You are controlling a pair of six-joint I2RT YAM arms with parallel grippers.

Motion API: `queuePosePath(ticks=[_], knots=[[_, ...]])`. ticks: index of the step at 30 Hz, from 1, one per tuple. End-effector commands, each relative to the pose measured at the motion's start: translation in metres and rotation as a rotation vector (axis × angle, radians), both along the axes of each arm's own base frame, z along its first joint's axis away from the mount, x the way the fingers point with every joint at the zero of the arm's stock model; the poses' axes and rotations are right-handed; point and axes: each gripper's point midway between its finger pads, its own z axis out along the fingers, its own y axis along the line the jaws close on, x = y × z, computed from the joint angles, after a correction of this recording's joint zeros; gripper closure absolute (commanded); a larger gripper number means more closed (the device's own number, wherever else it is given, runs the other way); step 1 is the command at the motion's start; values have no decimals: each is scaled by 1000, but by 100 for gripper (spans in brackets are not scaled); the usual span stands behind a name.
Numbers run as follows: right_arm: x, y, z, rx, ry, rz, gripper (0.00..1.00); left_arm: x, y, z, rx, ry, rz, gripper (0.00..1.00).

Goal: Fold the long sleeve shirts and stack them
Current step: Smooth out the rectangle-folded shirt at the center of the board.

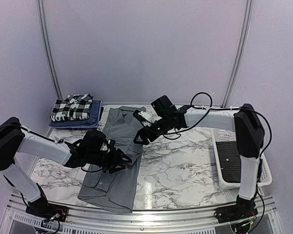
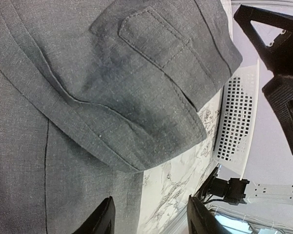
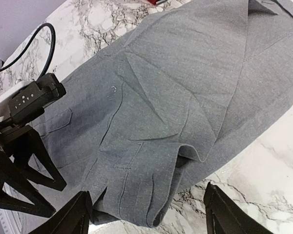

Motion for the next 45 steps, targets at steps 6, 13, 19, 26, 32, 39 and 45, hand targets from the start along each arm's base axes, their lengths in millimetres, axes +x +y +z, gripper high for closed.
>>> queuePosePath(ticks=[6, 13, 19, 26, 32, 39, 45], knots=[[0, 14, 8, 42, -25, 88, 25, 11, -14, -9, -13, -19, 25, 41], [-5, 12, -4, 31, 26, 78, 26, 30, -21, 4, -53, -66, 83, 48], [-10, 14, 0, 38, 60, 63, 27, 39, -26, 21, -94, -92, 115, 78], [-13, 2, 7, -4, 76, 14, 28, 39, -6, 48, -153, -98, 154, 100], [-24, 6, 22, 29, 121, 4, 28, 34, 18, 55, -178, -23, 173, 100], [-43, 22, 8, 9, 131, -15, 28, 19, 53, 6, -19, 60, 162, 78], [-41, 16, -7, -15, 89, -101, 28, 9, 67, -12, 80, 44, 121, 59]])
